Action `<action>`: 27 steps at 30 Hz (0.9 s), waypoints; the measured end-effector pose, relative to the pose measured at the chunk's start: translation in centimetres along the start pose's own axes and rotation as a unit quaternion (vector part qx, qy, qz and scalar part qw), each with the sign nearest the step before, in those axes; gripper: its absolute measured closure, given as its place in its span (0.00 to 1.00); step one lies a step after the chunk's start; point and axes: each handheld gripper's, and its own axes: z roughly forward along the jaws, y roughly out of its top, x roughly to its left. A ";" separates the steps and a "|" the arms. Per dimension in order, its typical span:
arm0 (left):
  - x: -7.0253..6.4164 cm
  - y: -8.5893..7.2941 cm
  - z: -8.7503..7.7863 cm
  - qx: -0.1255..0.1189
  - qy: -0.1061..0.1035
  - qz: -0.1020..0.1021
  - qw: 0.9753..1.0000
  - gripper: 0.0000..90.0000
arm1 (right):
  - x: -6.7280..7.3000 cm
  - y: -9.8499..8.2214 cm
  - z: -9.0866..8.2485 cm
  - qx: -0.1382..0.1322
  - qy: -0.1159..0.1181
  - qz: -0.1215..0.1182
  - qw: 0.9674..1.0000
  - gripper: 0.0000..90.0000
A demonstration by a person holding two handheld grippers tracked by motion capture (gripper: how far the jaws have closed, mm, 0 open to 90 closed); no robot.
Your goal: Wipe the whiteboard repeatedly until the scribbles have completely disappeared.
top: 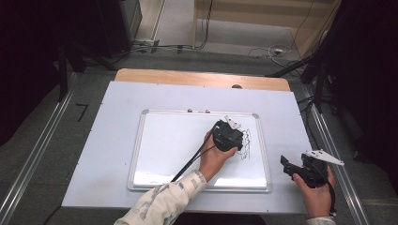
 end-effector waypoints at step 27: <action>-0.2 -0.5 0.6 0.005 0.002 0.001 1.000 0.44 | -0.1 0.0 0.0 0.000 0.001 0.001 1.000 0.20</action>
